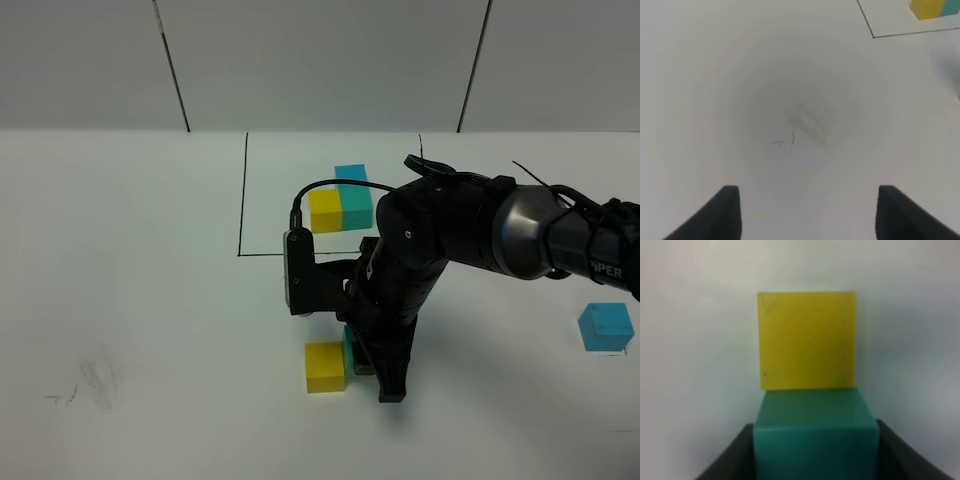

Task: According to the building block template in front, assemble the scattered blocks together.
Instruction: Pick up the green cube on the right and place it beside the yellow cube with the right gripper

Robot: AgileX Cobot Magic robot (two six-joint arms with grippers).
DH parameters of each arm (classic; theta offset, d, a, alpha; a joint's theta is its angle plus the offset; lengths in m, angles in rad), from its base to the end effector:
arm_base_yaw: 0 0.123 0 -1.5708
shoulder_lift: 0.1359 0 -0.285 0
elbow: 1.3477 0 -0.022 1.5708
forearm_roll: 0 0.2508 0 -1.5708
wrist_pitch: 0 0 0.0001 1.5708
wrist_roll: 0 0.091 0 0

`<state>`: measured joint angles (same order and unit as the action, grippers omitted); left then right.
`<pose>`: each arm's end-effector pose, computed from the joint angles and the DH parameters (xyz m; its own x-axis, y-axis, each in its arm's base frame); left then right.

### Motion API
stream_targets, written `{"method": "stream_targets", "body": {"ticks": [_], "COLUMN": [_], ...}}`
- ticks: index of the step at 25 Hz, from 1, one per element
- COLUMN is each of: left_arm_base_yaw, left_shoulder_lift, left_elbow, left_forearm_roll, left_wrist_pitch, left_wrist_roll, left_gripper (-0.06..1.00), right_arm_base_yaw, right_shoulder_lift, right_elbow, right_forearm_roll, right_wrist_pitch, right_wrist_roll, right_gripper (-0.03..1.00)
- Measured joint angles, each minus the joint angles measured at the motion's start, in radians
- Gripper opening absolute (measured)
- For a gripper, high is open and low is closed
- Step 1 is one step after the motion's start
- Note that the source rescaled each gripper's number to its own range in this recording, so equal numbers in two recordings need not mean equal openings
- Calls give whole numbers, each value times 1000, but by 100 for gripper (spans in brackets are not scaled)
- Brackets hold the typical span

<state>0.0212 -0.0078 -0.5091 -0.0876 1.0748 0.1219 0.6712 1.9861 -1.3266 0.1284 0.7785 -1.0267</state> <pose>-0.0077 -0.0072 0.2789 -0.4467 0.0703 -0.8919 0.0835 0.9958 0.0367 0.3019 0.2502 0.1601 0.0576 -0.9776 -0.2025 -0.9914 -0.0322 -0.1268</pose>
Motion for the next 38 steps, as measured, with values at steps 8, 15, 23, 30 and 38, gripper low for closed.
{"method": "stream_targets", "body": {"ticks": [8, 15, 23, 30, 38], "left_arm_base_yaw": [0, 0, 0, 0, 0], "left_shoulder_lift": [0, 0, 0, 0, 0], "left_elbow": [0, 1, 1, 1, 1], "left_forearm_roll": [0, 0, 0, 0, 0], "left_wrist_pitch": [0, 0, 0, 0, 0], "left_wrist_roll": [0, 1, 0, 3, 3], "left_gripper": [29, 29, 29, 29, 29], "right_arm_base_yaw": [0, 0, 1, 1, 1], "right_shoulder_lift": [19, 51, 83, 84, 89], "right_elbow": [-1, -1, -1, -2, -16], "right_forearm_roll": [0, 0, 10, 11, 10], "right_wrist_pitch": [-19, -37, -38, -38, -28], "right_wrist_roll": [-4, -7, -10, -10, -7], "right_gripper": [23, 23, 23, 23, 23]}}
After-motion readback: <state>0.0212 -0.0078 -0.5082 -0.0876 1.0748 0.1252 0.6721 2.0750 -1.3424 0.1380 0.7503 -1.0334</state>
